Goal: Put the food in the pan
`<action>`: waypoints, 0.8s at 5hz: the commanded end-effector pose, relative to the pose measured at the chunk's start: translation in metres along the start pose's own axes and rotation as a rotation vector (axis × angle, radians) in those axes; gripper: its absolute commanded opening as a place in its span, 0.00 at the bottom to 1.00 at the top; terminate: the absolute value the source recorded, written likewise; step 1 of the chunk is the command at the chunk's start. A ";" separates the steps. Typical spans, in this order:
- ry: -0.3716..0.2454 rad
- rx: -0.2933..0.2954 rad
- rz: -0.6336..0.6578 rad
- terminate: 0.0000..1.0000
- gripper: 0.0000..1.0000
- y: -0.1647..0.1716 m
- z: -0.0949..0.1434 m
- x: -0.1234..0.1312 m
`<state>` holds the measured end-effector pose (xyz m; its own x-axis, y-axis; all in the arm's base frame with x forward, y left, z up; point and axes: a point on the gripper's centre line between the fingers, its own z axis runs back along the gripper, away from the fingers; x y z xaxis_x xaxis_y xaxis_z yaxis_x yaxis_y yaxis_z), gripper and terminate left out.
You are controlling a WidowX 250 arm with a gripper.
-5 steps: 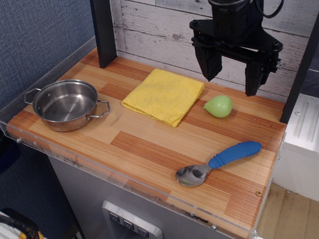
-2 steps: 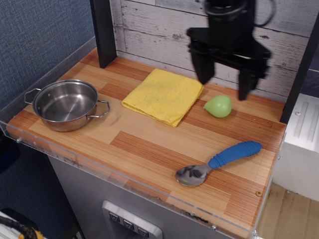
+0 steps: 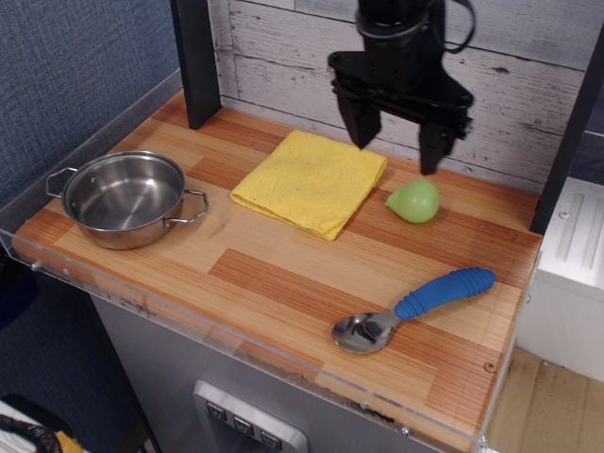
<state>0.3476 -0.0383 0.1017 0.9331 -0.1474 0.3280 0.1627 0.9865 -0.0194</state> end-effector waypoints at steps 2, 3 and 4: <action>-0.046 0.015 -0.045 0.00 1.00 -0.013 -0.041 0.036; -0.011 0.003 -0.047 0.00 1.00 -0.021 -0.055 0.035; 0.020 0.003 -0.040 0.00 1.00 -0.022 -0.062 0.029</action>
<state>0.3850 -0.0683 0.0380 0.9457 -0.1833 0.2685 0.1923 0.9813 -0.0073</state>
